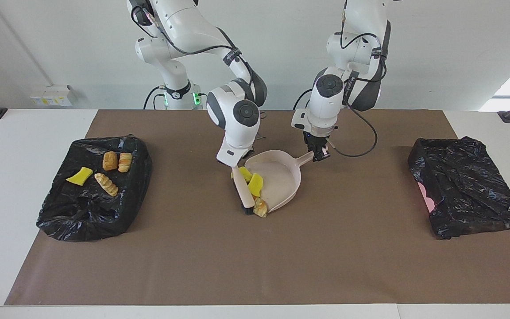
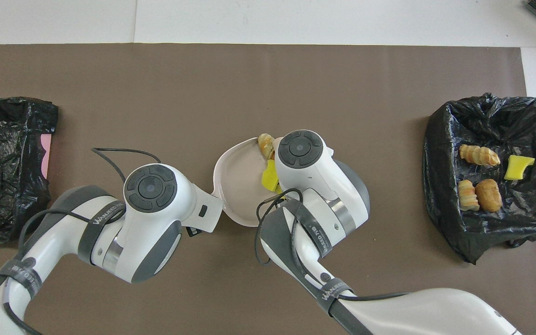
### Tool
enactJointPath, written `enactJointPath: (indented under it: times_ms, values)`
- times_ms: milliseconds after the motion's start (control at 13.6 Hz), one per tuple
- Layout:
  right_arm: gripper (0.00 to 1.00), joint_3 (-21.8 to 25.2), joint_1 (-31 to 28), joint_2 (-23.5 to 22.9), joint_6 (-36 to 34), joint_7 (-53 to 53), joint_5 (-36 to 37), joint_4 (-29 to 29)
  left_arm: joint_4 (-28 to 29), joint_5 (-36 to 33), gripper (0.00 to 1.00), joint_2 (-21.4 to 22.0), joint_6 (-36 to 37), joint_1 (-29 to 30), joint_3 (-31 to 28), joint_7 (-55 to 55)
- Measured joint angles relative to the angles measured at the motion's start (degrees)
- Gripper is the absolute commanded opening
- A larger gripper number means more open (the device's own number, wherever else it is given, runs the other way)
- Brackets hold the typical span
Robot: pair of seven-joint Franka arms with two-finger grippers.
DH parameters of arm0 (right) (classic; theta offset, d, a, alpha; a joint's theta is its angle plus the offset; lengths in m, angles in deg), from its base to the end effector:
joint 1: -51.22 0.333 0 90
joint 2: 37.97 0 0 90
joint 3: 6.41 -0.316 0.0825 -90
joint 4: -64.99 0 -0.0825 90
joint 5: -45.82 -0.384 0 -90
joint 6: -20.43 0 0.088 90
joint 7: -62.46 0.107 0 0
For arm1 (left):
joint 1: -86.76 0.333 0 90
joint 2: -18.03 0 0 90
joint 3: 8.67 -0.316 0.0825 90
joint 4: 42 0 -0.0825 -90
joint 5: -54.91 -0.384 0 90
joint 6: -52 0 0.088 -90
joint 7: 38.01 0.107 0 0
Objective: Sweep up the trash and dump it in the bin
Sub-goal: 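Brush the sponges and rock into the dustpan with the right gripper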
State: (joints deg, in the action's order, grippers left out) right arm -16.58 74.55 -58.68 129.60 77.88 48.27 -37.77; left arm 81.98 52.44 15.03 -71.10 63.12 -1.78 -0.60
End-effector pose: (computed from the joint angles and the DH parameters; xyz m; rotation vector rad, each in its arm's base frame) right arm 0.5172 0.3302 0.3341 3.0016 0.5013 -0.3548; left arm 0.4626 -0.2704 0.3667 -2.5614 1.7723 0.1073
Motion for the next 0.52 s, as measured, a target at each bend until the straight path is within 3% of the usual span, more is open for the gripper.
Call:
enactJointPath:
  times_ms: [221, 515]
  values:
    - [0.0, -0.1, 2.1, 0.6, 1.8, 0.0, -7.1, -0.8, 0.1, 0.0, 0.0, 0.0, 0.0, 0.0, -0.1, -0.3]
    - [0.0, -0.2, 2.2, 1.3, 1.9, 0.0, -9.4, -0.6, 0.1, 0.0, 0.0, 0.0, -0.2, 0.0, -0.1, -0.4]
